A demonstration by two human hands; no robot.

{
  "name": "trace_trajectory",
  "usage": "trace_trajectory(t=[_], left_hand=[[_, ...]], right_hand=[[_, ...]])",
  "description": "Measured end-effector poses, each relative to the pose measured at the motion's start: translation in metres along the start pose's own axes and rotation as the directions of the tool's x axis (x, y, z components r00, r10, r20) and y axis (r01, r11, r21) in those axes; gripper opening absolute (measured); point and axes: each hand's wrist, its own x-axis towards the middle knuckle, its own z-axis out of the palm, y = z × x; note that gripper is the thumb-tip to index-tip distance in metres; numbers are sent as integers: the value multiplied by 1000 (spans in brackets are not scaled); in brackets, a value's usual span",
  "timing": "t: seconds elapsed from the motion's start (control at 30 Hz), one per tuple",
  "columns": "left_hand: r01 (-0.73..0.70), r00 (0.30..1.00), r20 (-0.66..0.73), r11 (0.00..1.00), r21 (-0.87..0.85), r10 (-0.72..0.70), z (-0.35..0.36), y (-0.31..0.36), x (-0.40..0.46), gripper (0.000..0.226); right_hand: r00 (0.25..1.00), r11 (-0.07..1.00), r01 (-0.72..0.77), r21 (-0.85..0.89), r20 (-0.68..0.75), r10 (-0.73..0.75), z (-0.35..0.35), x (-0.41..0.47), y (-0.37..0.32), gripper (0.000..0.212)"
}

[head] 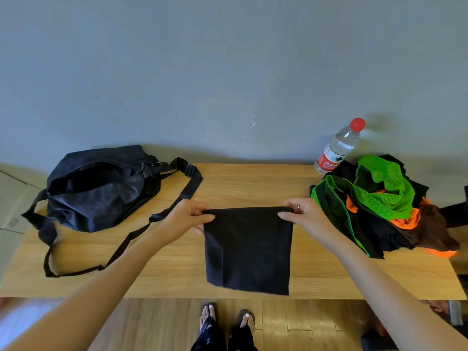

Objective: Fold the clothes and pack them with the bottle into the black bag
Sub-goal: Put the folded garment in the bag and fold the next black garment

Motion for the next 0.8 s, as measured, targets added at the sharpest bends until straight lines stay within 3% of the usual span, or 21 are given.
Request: trace_trajectory(t=[0.23, 0.57, 0.67, 0.8], left_hand=[[29, 993, -112, 999, -46, -34, 2, -42, 74, 16], [68, 985, -149, 993, -95, -82, -14, -50, 137, 19], [53, 992, -114, 999, -10, -54, -13, -48, 144, 34], [6, 980, -199, 994, 112, 16, -14, -52, 147, 35]], right_hand=[[988, 993, -121, -14, -95, 119, 16, 69, 63, 7], [980, 992, -126, 17, -150, 127, 15, 132, 71, 5], [981, 988, -152, 11, -117, 152, 13, 139, 72, 6], [981, 987, -162, -11, -111, 160, 12, 139, 71, 15]])
